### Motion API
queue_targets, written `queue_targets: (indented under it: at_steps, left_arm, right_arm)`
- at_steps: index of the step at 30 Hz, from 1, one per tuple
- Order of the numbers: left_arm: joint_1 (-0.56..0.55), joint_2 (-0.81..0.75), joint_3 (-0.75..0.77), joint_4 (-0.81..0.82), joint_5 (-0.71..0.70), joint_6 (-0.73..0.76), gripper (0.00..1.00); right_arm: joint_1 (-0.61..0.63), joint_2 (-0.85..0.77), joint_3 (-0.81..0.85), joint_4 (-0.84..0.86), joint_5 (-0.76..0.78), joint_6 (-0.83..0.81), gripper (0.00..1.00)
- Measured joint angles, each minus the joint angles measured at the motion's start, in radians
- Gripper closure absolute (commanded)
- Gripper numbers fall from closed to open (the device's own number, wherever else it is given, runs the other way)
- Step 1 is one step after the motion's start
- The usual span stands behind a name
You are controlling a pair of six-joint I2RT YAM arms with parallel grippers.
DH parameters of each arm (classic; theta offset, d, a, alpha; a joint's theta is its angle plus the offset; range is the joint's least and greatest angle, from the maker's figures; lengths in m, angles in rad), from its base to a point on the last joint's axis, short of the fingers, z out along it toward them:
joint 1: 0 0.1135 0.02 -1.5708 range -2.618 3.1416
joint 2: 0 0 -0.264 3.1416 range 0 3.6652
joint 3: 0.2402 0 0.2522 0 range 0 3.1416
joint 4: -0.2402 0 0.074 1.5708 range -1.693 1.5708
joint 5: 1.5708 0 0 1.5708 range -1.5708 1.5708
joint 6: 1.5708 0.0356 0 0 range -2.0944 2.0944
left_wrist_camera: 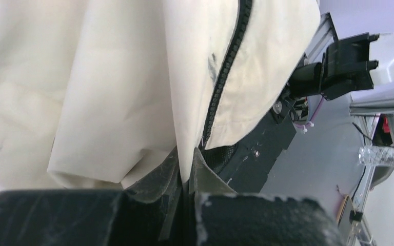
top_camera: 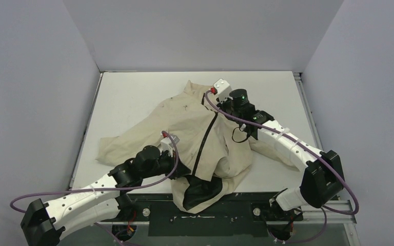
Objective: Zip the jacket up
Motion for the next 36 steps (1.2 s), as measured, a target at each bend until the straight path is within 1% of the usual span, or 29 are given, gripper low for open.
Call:
queue_targets:
  at_steps: [4, 8, 13, 17, 20, 23, 25, 28, 30, 33, 36]
  left_arm:
    - [0.0, -0.045, 0.031, -0.108, -0.063, -0.04, 1.0]
    - [-0.001, -0.064, 0.101, -0.232, -0.141, -0.065, 1.0]
    - [0.0, -0.097, 0.238, -0.404, -0.308, -0.084, 1.0]
    - [0.02, -0.099, 0.335, -0.477, -0.42, -0.069, 1.0]
    - [0.075, -0.05, 0.394, -0.504, -0.447, -0.025, 1.0]
    - [0.189, 0.035, 0.433, -0.498, -0.418, 0.044, 1.0]
    - [0.306, 0.098, 0.452, -0.483, -0.354, 0.1, 1.0]
    - [0.502, 0.199, 0.498, -0.468, -0.223, 0.177, 1.0]
    - [0.614, 0.268, 0.542, -0.457, -0.134, 0.22, 1.0]
    - [0.722, 0.367, 0.62, -0.448, -0.03, 0.268, 1.0]
    - [0.762, 0.468, 0.721, -0.441, 0.027, 0.306, 1.0]
  right_arm:
    - [-0.07, 0.041, 0.024, 0.032, -0.002, 0.018, 1.0]
    - [-0.116, 0.076, 0.056, 0.045, 0.029, 0.025, 1.0]
    - [-0.142, 0.109, 0.108, 0.077, 0.089, 0.036, 1.0]
    - [-0.171, 0.114, 0.14, 0.098, 0.135, 0.059, 1.0]
    - [-0.201, 0.118, 0.161, 0.105, 0.165, 0.071, 1.0]
    - [-0.233, 0.118, 0.171, 0.108, 0.182, 0.083, 1.0]
    - [-0.257, 0.118, 0.173, 0.107, 0.186, 0.095, 1.0]
    - [-0.293, 0.118, 0.174, 0.098, 0.185, 0.117, 1.0]
    - [-0.322, 0.118, 0.177, 0.088, 0.179, 0.134, 1.0]
    - [-0.365, 0.118, 0.19, 0.073, 0.172, 0.157, 1.0]
    - [-0.4, 0.116, 0.208, 0.062, 0.164, 0.177, 1.0]
